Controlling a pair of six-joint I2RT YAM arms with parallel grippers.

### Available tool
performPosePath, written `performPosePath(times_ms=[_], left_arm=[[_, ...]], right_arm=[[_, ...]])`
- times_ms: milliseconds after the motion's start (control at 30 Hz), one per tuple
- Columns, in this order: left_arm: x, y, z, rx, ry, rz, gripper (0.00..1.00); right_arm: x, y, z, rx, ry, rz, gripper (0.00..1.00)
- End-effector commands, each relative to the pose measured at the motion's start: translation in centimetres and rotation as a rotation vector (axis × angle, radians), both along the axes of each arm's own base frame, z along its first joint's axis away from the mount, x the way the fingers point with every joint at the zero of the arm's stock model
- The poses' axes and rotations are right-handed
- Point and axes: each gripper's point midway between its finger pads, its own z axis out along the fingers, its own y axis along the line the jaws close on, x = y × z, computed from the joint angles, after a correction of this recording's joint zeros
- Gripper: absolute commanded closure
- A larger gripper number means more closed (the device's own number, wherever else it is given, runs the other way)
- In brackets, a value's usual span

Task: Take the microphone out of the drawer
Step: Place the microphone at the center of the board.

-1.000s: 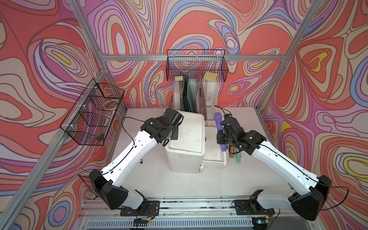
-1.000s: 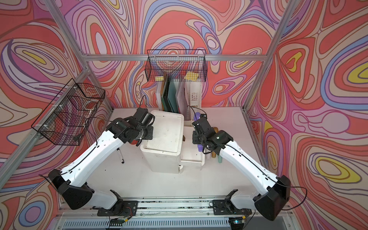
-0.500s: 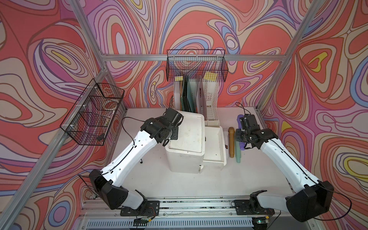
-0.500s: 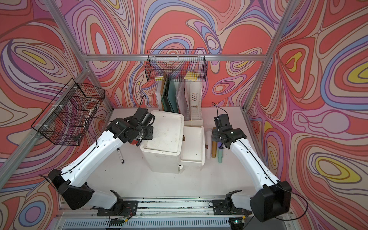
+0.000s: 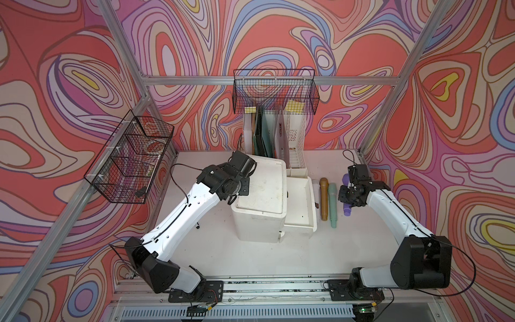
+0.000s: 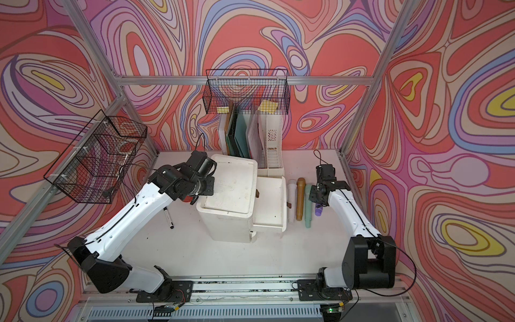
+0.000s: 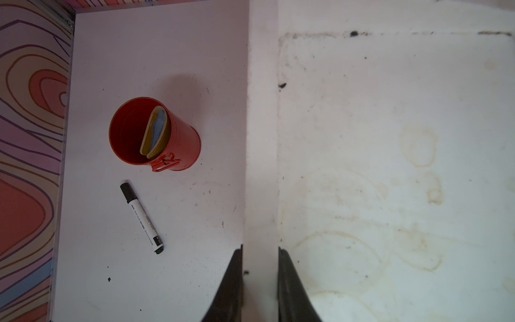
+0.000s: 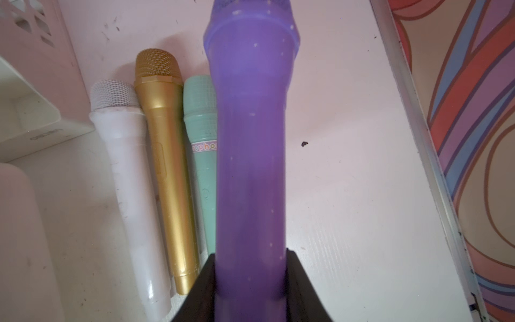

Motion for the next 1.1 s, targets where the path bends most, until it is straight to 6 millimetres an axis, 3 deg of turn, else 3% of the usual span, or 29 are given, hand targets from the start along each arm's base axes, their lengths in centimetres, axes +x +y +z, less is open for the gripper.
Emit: performPosePath(times_ms=[0, 367, 567, 1067], left_arm=[[-1.2, 2.9, -1.1, 0.146, 0.050, 0.019, 1.00], [-1.1, 2.8, -1.0, 0.149, 0.048, 0.017, 1.00], [-1.0, 2.7, -1.2, 0.146, 0.052, 0.019, 1.00], [-1.2, 3.0, -1.0, 0.141, 0.042, 0.030, 1.00]], right_arm=[[1.4, -0.2, -0.7, 0.058, -0.036, 0.004, 0.97], [1.6, -1.6, -5.9, 0.110, 0.072, 0.006, 0.97], [0.8, -0.9, -8.3, 0.172, 0.128, 0.027, 0.97], [-1.3, -0.3, -12.0, 0.224, 0.272, -0.008, 0.93]])
